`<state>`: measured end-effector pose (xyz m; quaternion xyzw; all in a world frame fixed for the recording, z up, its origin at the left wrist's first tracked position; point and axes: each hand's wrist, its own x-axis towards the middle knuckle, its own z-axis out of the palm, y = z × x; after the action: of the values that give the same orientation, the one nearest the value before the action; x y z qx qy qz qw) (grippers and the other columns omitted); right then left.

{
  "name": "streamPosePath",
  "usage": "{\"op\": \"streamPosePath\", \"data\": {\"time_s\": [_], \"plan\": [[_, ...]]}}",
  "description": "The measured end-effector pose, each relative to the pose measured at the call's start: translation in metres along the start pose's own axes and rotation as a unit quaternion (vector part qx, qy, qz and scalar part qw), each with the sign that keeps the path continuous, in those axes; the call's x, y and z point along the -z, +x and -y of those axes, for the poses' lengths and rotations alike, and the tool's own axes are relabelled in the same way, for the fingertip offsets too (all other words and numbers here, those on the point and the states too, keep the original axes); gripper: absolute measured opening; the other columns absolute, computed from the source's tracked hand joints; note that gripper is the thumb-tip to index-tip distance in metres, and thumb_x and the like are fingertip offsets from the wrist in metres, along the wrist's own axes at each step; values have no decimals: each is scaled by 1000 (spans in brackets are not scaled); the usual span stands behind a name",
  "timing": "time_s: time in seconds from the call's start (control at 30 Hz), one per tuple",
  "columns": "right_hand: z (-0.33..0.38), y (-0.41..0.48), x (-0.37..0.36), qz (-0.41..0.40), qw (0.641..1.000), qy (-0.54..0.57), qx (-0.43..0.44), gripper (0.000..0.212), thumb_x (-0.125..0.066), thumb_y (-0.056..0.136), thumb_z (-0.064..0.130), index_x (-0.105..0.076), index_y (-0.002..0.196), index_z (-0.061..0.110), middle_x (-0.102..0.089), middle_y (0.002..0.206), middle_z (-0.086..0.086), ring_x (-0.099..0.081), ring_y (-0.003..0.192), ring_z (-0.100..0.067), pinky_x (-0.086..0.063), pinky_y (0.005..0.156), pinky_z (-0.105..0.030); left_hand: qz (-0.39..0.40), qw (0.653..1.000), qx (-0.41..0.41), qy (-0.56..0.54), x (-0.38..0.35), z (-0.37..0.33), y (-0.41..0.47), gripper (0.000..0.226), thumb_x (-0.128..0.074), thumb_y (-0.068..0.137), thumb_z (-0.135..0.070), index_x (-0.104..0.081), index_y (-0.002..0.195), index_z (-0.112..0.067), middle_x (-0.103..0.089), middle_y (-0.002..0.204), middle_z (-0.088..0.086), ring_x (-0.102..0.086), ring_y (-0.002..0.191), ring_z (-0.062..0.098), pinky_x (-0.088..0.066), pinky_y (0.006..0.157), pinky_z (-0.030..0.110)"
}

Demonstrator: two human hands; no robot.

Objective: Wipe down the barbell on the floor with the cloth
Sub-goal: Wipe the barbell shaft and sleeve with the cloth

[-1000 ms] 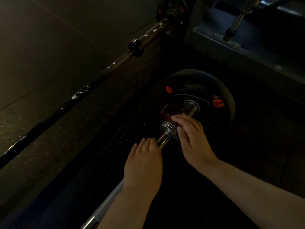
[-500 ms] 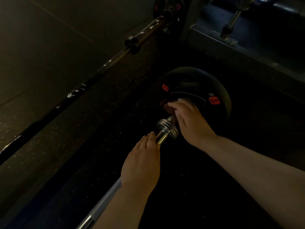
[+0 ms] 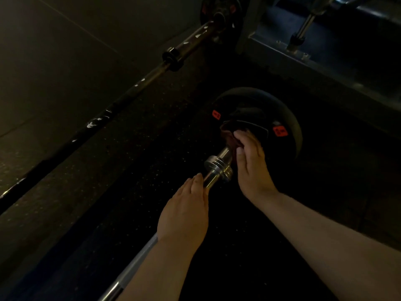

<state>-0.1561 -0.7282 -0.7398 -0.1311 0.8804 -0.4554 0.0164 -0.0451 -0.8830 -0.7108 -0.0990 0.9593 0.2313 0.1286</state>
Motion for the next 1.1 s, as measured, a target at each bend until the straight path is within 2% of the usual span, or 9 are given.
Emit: {"op": "streamPosePath", "data": {"time_s": [0.1,0.23,0.33,0.53,0.6,0.73,0.83,0.9,1.1], "plan": [[13,-33,-17,-42,993,90,-66,44,-34,109,23,-32,152,35,-26,156,19,-27,138,17,-29,104,0,1,1000,7,3,0,-1,1,54,-14,105,-46,-14,156,-29,-25,162,-4,-27,146,12,-26,118,31],[21,-38,-24,-106,976,118,-151,46,-40,107,17,-28,151,27,-24,155,9,-37,135,-2,-44,95,-7,-6,1000,7,4,0,-2,-5,53,-17,106,-46,-15,156,-28,-26,161,-4,-28,146,11,-25,116,28],[23,-16,-16,-134,959,113,-222,50,-40,107,20,-24,155,25,-23,157,3,-36,139,-11,-35,106,-20,-6,1000,2,8,1,-2,-4,53,-18,106,-44,-14,156,-28,-25,162,-4,-29,145,11,-26,116,29],[25,-34,-16,-87,924,197,-317,46,-38,108,34,-31,153,36,-54,128,13,-55,116,-10,-48,95,-34,-12,1000,11,10,-1,-2,-1,54,-16,105,-47,-14,156,-28,-25,162,-4,-28,146,12,-25,116,29],[24,-31,-12,-106,939,163,-284,43,-40,107,35,-35,150,37,-53,134,9,-57,115,-10,-52,94,-35,-10,1000,8,11,-1,-2,-2,54,-16,106,-47,-13,156,-28,-24,162,-4,-26,146,12,-24,116,28],[33,-43,-19,-71,982,74,-160,46,-42,107,27,-36,152,34,-21,150,14,-34,129,0,-41,106,-21,-21,1000,4,12,-1,-2,-3,53,-17,106,-44,-14,156,-27,-25,162,-3,-26,146,11,-23,116,27],[27,-40,-7,13,1000,-20,-12,42,-40,107,21,-45,147,32,-27,148,19,-28,136,6,-29,108,-5,-23,1000,5,6,-2,-2,-1,52,-17,107,-44,-14,156,-27,-25,162,-4,-26,146,10,-22,116,26],[16,-15,9,95,986,-122,67,42,-36,108,23,-44,148,31,-34,151,16,-21,146,-1,-17,112,-9,-19,1000,0,4,-2,-1,-1,52,-17,107,-43,-15,156,-26,-25,162,-4,-26,146,11,-22,117,27],[33,40,14,176,968,-173,37,36,-36,109,29,-53,141,29,-50,144,7,-34,139,-12,-25,109,-23,-17,1000,-9,5,-1,2,-1,53,-15,106,-45,-17,155,-27,-29,160,-4,-30,145,12,-26,115,28]]}}
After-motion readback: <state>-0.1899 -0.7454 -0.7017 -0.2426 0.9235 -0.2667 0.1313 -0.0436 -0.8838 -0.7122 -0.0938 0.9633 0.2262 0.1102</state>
